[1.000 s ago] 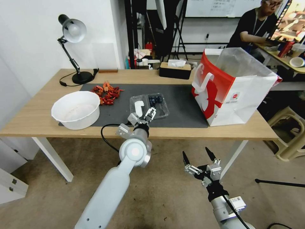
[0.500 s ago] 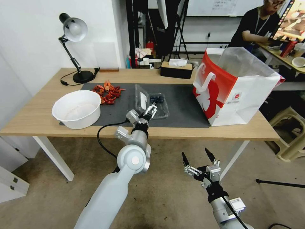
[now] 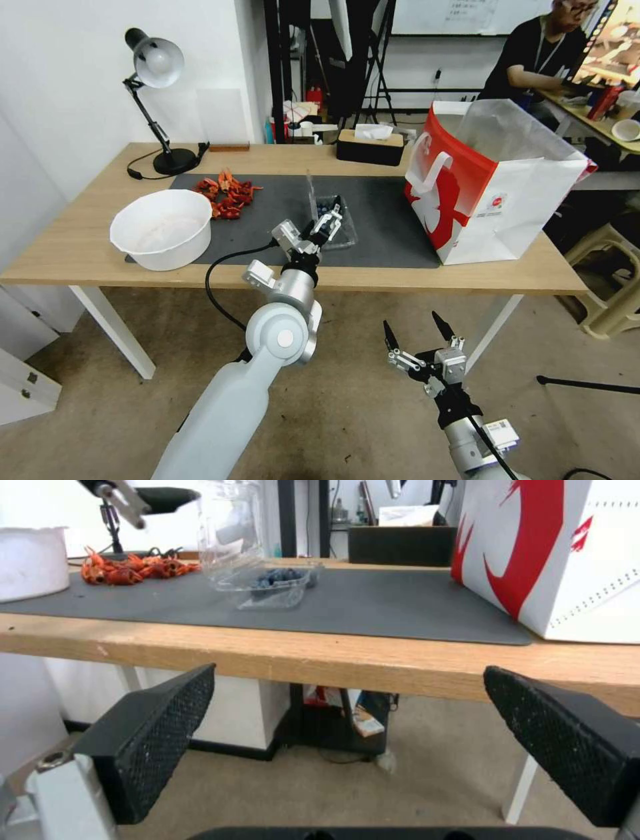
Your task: Close the takeout container lid, then place the container into the takeout bag.
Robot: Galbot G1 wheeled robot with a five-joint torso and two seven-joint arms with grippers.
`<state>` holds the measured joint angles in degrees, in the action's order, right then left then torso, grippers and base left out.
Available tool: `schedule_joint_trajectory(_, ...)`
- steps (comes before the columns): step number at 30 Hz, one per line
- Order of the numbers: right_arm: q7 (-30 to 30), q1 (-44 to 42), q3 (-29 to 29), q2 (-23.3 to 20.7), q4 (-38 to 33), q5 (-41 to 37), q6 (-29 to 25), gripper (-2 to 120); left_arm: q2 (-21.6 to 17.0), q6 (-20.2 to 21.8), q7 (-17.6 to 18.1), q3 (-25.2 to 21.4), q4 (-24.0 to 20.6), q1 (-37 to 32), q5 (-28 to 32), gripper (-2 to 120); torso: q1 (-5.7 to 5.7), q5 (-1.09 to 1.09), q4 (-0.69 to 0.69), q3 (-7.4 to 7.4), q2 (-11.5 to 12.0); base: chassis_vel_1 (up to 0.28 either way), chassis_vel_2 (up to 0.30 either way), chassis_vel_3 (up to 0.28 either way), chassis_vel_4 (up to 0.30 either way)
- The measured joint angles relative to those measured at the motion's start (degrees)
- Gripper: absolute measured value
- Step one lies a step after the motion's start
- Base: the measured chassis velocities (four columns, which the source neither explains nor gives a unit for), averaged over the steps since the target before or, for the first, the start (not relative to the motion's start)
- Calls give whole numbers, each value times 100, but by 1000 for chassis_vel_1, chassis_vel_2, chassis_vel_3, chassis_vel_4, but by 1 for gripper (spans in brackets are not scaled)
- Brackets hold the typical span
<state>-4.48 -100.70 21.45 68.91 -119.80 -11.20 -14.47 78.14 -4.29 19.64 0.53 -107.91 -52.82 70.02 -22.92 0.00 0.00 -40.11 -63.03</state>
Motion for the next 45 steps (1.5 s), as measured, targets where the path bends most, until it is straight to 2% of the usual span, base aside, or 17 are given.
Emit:
schedule_joint_trajectory(4, 0, -1, 4, 10, -3, 5, -1, 100, -4, 305, 81, -5, 108, 211, 435, 100, 0, 0, 0, 0, 0, 0, 0, 0, 0)
schedule_joint_trajectory(12, 0, -20, 11, 23, 5, 20, -1, 100, 69, 584, 256, -12, 410, 629, 1106, 100, 0, 1, 0, 0, 0, 0, 0, 0, 0)
schedule_joint_trajectory(17, 0, -17, 10, 27, 8, 22, 4, 100, 122, 658, 321, -7, 505, 743, 1270, 100, 0, 1, 0, 0, 0, 0, 0, 0, 0)
schedule_joint_trajectory(19, 0, 4, 6, 32, 24, 22, 14, 100, 240, 771, 427, 6, 711, 912, 1468, 96, 0, 1, 0, 0, 0, 0, 0, 0, 0)
schedule_joint_trajectory(21, 12, 13, 3, 29, 24, -9, 23, 100, 307, 845, 611, 30, 812, 985, 1473, 87, 0, 1, 0, 0, 0, 0, 0, 0, 0)
schedule_joint_trajectory(22, 12, 13, 3, 29, 24, -9, 23, 100, 307, 845, 611, 30, 812, 985, 1473, 87, 0, 1, 0, 0, 0, 0, 0, 0, 0)
schedule_joint_trajectory(24, 58, 18, 2, 17, 3, -84, 27, 100, 311, 967, 749, 104, 833, 997, 1354, 75, 0, 1, 0, 0, 0, 0, 0, 0, 0)
schedule_joint_trajectory(25, 58, 18, 2, 17, 3, -84, 27, 100, 311, 967, 749, 104, 833, 997, 1354, 75, 0, 1, 0, 0, 0, 0, 0, 0, 0)
schedule_joint_trajectory(28, 119, 62, 5, -11, -13, -200, 28, 100, 284, 1179, 1056, 230, 864, 1004, 1150, 60, 0, 0, 0, 0, 0, 0, 0, 0, 0)
schedule_joint_trajectory(30, 129, 83, 6, -20, -16, -231, 30, 100, 283, 1227, 1157, 257, 882, 1013, 1096, 57, 0, 1, 0, 0, 0, 0, 0, 0, 0)
schedule_joint_trajectory(32, 170, 135, 18, -43, -31, -329, 43, 100, 284, 1294, 1350, 286, 921, 1031, 1016, 47, 0, 0, 0, 0, 0, 0, 0, 0, 0)
schedule_joint_trajectory(33, 170, 135, 18, -43, -31, -329, 43, 100, 284, 1294, 1350, 286, 921, 1031, 1016, 47, 0, 0, 0, 0, 0, 0, 0, 0, 0)
schedule_joint_trajectory(36, 280, 196, 46, -84, -76, -525, 63, 100, 269, 1338, 1493, 302, 987, 1044, 885, 33, 0, 1, -1, 0, 0, 0, 0, 0, 0)
schedule_joint_trajectory(37, 280, 196, 46, -84, -76, -525, 63, 100, 269, 1338, 1493, 302, 987, 1044, 885, 33, 0, 1, -1, 0, 0, 0, 0, 0, 0)
schedule_joint_trajectory(40, 465, 298, 85, -154, -150, -887, 100, 100, 216, 1361, 1588, 329, 997, 1044, 774, 19, 0, 1, 0, 0, 0, 0, 0, 0, 0)
schedule_joint_trajectory(41, 465, 298, 85, -154, -150, -887, 100, 100, 216, 1361, 1588, 329, 997, 1044, 774, 19, 0, 1, 0, 0, 0, 0, 0, 0, 0)
schedule_joint_trajectory(45, 657, 640, 157, -274, -289, -1866, 289, 100, 166, 1407, 1666, 342, 999, 1042, 684, 0, 0, 1, 0, 0, 0, 0, 0, 0, 0)
